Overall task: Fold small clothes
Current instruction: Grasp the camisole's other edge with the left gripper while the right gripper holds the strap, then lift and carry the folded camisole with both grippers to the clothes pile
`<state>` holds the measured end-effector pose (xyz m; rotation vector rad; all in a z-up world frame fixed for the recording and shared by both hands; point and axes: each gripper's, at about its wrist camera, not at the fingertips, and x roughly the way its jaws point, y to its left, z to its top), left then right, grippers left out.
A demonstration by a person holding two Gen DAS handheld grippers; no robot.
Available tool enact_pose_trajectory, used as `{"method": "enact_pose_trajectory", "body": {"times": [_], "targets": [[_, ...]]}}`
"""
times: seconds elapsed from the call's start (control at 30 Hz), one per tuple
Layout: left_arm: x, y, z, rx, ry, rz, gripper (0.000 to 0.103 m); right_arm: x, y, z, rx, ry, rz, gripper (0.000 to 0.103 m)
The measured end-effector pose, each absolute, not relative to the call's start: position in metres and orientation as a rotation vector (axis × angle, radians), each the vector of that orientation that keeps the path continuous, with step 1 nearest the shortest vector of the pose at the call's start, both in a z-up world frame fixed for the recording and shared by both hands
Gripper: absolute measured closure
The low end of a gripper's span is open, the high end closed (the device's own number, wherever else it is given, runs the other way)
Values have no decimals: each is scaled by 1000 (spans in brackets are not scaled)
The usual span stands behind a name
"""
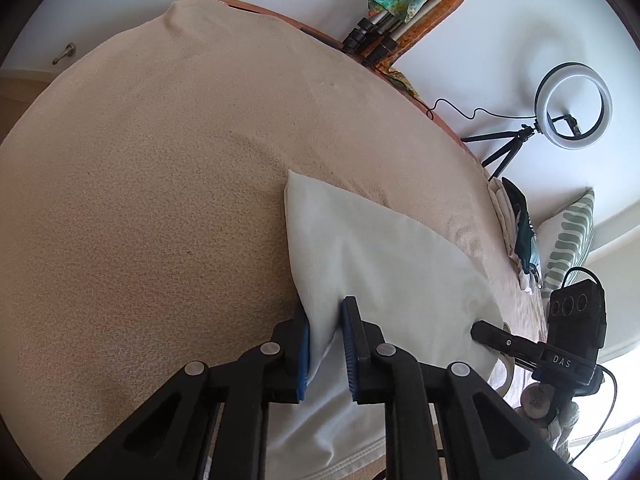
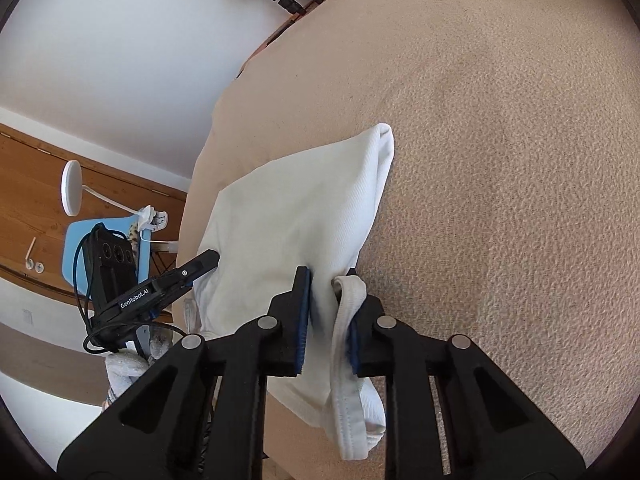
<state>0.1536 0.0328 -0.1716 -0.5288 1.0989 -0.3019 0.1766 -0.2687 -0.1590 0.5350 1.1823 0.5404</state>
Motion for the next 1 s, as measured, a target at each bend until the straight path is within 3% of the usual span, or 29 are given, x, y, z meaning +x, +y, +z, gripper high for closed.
{"method": "enact_pose_trajectory", "body": {"times": [0.17,0.57,1.0], "targets": [[145,17,-149,-387,1023,-283,100,166,-254,-130,343,1111,496,93],[133,-9,-106,-305,905,-322,101,149,-258,-77,194,981,450,94],[161,-127,-61,-232,812,-456,101,155,-359,-40,171,889,355,94]]}}
